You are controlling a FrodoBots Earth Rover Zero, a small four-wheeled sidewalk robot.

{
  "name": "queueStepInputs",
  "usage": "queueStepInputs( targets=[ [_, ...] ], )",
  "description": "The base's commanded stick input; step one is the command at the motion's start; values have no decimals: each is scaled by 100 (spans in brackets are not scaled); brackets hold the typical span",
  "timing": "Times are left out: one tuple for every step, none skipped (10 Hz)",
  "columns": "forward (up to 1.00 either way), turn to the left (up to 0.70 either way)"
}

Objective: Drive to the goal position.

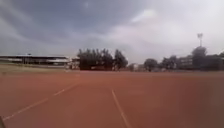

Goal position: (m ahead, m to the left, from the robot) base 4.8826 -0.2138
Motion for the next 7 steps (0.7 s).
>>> queueStepInputs(
  targets=[
    [70, 0],
    [70, 0],
    [70, 0],
    [70, 0],
    [70, 0],
    [70, 0],
    [70, 0]
  ],
)
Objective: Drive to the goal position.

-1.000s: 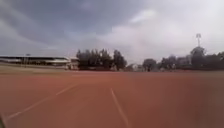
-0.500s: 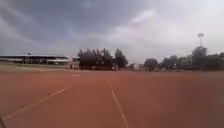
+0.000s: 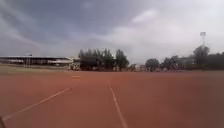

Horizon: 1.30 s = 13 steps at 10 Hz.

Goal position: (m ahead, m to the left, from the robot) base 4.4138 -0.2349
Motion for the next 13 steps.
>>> queueStepInputs(
  targets=[
    [70, 0],
    [70, 0],
    [70, 0],
    [70, 0],
    [70, 0],
    [70, 0],
    [70, 0],
    [70, 0],
    [70, 0],
    [70, 0],
    [70, 0],
    [70, 0],
    [70, 0]
  ],
)
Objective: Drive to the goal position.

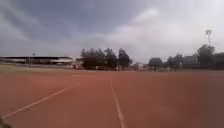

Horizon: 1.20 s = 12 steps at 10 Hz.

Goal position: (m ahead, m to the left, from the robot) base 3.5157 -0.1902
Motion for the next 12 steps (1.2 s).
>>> queueStepInputs(
  targets=[
    [70, 0],
    [70, 0],
    [70, 0],
    [70, 0],
    [70, 0],
    [70, 0],
    [70, 0],
    [70, -14],
    [70, -35],
    [70, -35],
    [70, -35],
    [70, -35]
  ],
)
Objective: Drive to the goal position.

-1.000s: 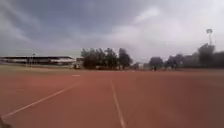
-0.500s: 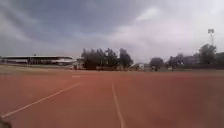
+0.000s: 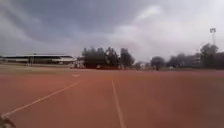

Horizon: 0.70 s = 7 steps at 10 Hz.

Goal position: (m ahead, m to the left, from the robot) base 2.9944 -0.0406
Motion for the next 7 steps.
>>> queueStepInputs(
  targets=[
    [70, -21],
    [70, -5],
    [70, -2],
    [70, 0],
    [70, 0],
    [70, 0],
    [70, 0]
  ],
)
